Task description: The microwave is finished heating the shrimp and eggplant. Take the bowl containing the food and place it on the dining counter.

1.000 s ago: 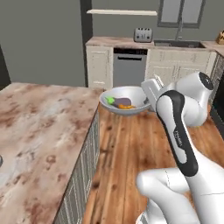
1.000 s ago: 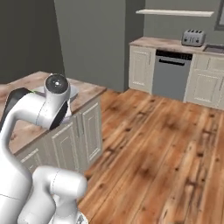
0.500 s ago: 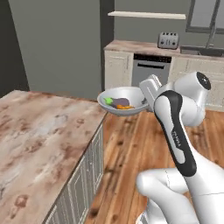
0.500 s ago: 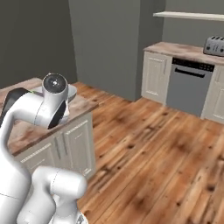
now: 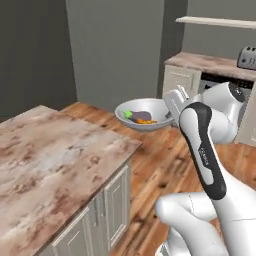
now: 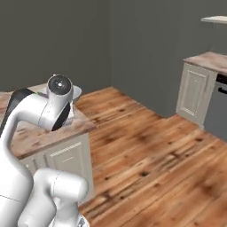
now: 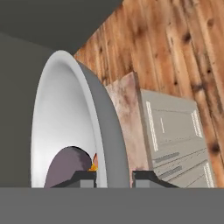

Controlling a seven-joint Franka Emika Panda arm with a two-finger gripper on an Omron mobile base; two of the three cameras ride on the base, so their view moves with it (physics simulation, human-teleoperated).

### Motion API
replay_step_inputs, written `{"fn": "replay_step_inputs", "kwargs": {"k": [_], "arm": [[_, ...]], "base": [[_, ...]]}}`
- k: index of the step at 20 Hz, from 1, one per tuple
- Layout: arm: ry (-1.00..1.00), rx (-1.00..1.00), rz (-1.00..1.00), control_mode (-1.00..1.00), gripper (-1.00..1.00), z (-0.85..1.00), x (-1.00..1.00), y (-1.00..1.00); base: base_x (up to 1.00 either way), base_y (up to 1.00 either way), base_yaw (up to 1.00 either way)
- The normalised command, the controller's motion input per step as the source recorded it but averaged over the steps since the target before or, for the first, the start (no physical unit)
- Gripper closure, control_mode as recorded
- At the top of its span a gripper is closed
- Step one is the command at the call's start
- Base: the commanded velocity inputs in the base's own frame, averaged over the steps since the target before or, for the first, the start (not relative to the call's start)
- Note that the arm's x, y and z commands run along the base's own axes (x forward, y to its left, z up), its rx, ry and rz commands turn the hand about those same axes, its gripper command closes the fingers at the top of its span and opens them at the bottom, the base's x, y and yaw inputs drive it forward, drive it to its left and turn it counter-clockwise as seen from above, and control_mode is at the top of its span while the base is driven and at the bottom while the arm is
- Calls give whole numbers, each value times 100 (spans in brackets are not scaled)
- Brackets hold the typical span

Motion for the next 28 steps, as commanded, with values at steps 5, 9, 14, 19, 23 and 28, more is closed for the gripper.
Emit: {"fn": "replay_step_inputs", "kwargs": {"k": [5,9,14,19,23,28], "arm": [[0,0,0,100,100,0,0,0],[0,0,0,100,100,0,0,0],[0,0,0,100,100,0,0,0],[0,0,0,100,100,0,0,0],[0,0,0,100,100,0,0,0],[0,0,0,100,100,0,0,0]], "base": [[57,-22,85],[49,-9,89],[33,-22,82],[51,-77,28],[24,-100,30],[26,-85,27]]}}
